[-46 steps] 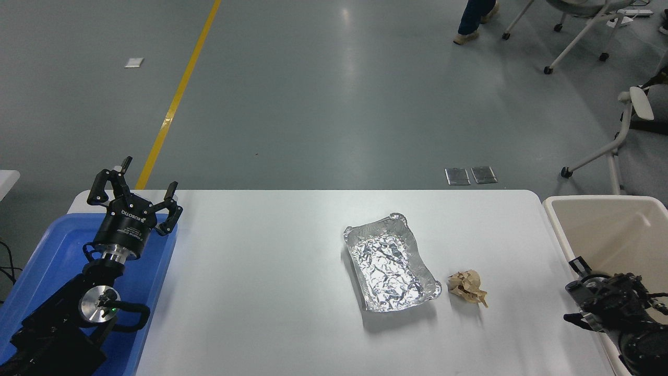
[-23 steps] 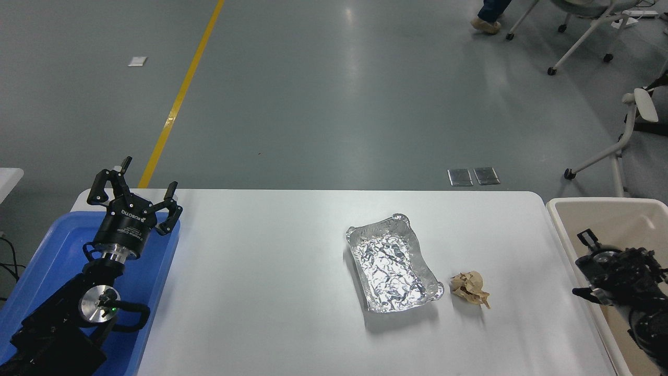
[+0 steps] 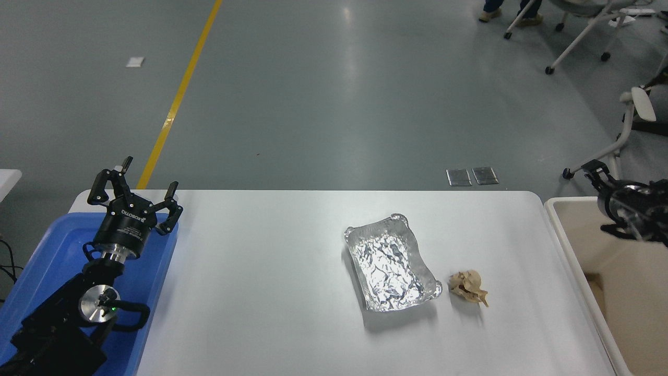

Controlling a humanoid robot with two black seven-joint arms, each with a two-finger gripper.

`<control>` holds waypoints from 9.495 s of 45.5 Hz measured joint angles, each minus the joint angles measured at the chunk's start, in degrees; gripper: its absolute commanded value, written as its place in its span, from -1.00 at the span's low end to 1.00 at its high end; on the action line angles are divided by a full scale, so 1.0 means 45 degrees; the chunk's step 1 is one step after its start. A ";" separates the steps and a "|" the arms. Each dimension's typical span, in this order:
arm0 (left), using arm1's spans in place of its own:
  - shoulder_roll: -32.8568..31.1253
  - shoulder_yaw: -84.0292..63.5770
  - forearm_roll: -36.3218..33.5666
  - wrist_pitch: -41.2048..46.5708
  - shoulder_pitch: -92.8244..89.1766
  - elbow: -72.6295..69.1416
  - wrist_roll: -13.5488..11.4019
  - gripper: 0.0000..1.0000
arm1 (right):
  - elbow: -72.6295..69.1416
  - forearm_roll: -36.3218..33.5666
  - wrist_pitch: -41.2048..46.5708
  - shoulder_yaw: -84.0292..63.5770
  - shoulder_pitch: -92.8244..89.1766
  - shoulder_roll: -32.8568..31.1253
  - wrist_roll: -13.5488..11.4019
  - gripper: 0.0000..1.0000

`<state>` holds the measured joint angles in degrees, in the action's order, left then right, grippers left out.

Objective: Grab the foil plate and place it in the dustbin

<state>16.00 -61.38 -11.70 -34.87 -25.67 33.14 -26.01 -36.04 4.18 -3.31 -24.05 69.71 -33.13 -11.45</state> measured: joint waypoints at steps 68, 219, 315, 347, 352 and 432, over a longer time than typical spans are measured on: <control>0.0000 -0.0002 0.0000 0.0004 0.0001 -0.0001 0.0019 0.97 | -0.9666 -0.0022 0.6533 -0.7615 1.3229 0.4165 0.0090 1.00; 0.0008 -0.0004 0.0001 0.0014 0.0001 -0.0010 0.0018 0.97 | 0.0444 0.0241 0.2916 -0.4685 -0.0705 0.7362 0.0497 -1.00; 0.0013 0.0000 0.0003 0.0015 0.0001 -0.0012 0.0015 0.97 | -0.6730 0.1022 0.7720 -0.4381 1.0618 0.2035 0.1002 -1.00; 0.0013 -0.0008 -0.0003 0.0014 0.0001 -0.0014 0.0014 0.97 | -0.1031 -0.0225 0.7571 -0.4363 0.7000 0.2071 0.0892 -1.00; 0.0008 -0.0007 0.0000 0.0013 0.0001 -0.0008 0.0014 0.97 | 0.1010 -0.0830 0.7495 -0.4362 0.5745 0.2353 0.0871 -1.00; 0.0000 -0.0009 0.0001 0.0012 0.0001 -0.0001 0.0017 0.97 | 0.7952 -0.3921 0.0467 0.0354 -0.6593 0.1388 -0.1075 -1.00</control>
<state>16.00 -61.42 -11.69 -34.82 -25.66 33.13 -25.93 -0.25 -13.46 -1.20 -22.45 40.04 -26.88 -16.29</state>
